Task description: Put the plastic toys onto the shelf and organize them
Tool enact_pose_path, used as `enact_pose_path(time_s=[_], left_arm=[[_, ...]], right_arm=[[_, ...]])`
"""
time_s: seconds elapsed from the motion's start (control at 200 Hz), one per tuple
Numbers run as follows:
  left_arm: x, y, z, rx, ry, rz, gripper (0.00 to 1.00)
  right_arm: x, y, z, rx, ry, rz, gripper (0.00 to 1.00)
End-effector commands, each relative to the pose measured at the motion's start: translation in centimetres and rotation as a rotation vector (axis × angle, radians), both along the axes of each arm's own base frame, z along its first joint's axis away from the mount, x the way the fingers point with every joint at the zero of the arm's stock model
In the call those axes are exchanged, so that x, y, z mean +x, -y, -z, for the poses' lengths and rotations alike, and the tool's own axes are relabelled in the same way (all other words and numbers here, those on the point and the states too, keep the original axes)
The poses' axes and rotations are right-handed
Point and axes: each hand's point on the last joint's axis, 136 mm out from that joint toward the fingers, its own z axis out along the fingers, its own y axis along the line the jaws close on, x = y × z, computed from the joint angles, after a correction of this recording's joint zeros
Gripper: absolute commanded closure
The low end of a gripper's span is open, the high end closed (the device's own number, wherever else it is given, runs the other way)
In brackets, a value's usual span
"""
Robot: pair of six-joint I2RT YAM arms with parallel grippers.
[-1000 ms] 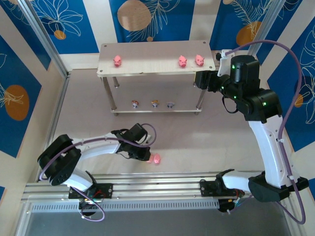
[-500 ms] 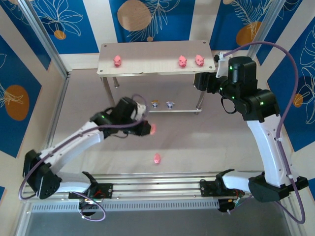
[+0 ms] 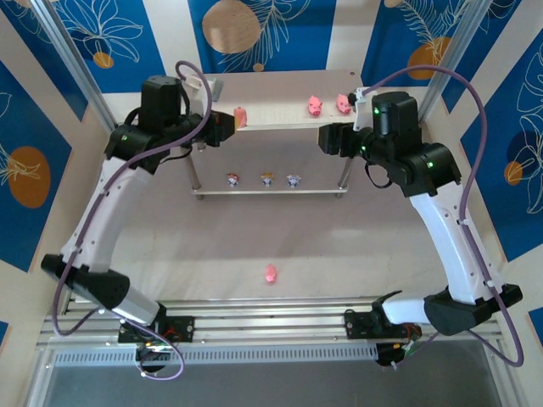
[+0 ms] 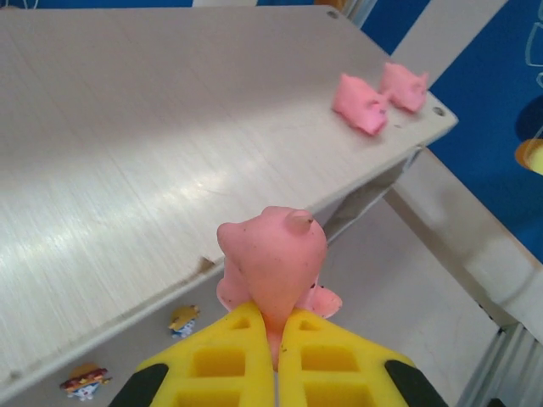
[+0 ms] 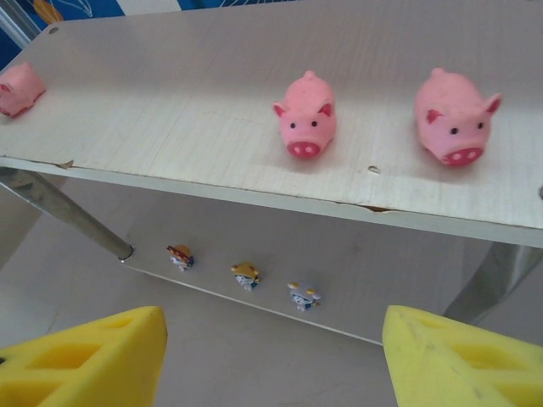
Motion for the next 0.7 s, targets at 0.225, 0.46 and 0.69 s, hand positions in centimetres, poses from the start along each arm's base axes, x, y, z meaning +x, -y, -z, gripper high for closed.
enact_pose_path(time_s=[0.225, 0.46, 0.69], left_arm=[[3.6, -1.7, -0.3, 0.017, 0.029, -0.059, 0.92], [4.8, -2.1, -1.0, -0.009, 0.047, -0.078, 0.92], [6.0, -2.4, -0.1, -0.002, 0.028, -0.091, 0.92]], right_arm=[[0.3, -1.6, -1.4, 0.010, 0.045, -0.058, 0.31], [0.9, -2.8, -1.0, 0.001, 0.033, -0.084, 0.31], [1.1, -3.7, -0.6, -0.009, 0.019, -0.104, 0.31]])
